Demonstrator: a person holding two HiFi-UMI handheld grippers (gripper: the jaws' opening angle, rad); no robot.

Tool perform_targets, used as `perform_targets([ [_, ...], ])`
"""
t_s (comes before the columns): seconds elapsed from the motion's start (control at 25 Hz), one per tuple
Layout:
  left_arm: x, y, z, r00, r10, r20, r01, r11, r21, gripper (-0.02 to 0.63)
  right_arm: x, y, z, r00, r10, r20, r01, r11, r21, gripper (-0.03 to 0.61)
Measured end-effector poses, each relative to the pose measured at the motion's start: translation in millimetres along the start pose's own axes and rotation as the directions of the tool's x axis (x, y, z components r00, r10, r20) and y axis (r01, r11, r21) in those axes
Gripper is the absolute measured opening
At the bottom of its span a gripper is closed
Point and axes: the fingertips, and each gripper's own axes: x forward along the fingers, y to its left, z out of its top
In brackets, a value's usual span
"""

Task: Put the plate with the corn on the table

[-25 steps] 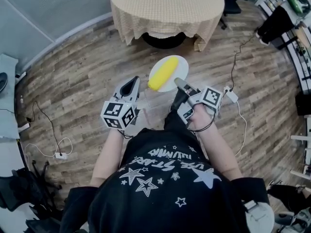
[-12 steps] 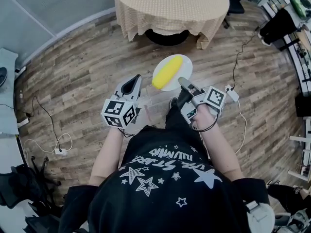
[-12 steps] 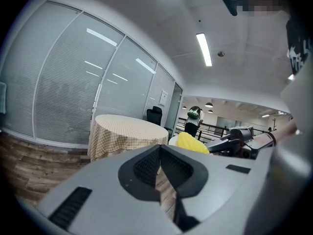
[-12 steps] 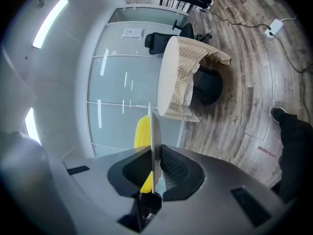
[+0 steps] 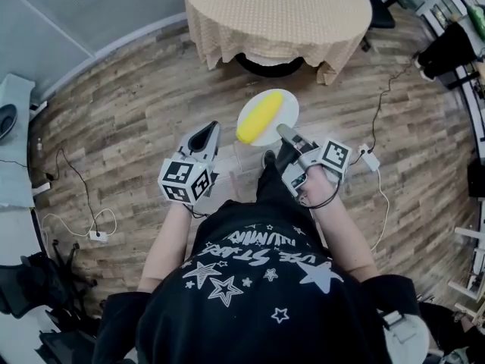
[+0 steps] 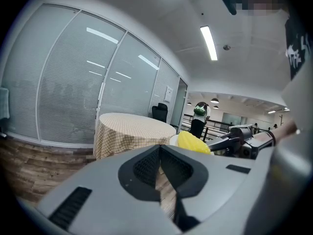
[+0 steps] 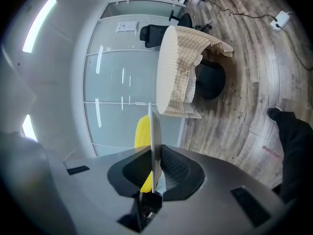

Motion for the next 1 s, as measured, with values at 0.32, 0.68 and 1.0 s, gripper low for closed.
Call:
perform_targets([
  [0.32,51.4,11.0,26.0,0.999,0.037,0.018,-0.038,0.999,0.017,0.008,32.1,9.5,49.0,0.998,0.027,-0.049,-0.028,0.999,-0.032,0.054],
  [0.68,128.2,9.3,52.4,0.999,0.050,0.016,-0.050,0.999,0.021,0.008,64.2,19.1,124.7,0.997,0.026,-0.079,-0.030,0.998,-0.046,0.054],
  [1.0,173.0,5.2,61.5,0.997,0.076,0.026,-0.076,0.997,0.020,0.008,75.3,18.5,173.9,0.994,0.046,-0.100,-0.049,0.998,-0.038,0.054],
])
